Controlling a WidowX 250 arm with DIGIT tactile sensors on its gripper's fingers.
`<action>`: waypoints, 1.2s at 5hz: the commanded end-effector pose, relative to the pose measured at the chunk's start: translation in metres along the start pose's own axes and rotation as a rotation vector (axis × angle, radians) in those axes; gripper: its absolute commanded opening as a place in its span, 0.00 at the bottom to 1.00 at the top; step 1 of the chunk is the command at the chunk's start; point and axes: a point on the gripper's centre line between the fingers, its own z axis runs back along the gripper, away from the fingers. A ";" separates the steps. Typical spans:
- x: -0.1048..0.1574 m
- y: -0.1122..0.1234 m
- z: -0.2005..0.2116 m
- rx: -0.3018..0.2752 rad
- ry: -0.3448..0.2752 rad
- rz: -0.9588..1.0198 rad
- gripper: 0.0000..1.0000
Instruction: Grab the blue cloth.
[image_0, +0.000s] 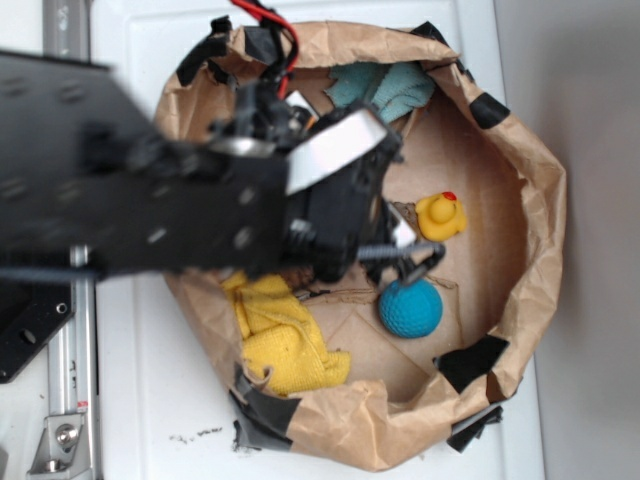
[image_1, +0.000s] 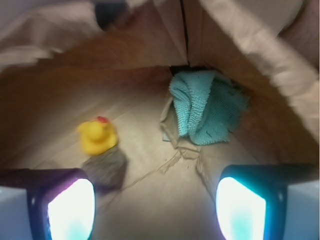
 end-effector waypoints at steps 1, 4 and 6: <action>0.042 0.032 -0.036 -0.019 -0.010 0.136 1.00; 0.080 0.010 -0.087 -0.062 0.057 -0.017 1.00; 0.057 -0.010 -0.075 -0.101 0.043 -0.145 0.00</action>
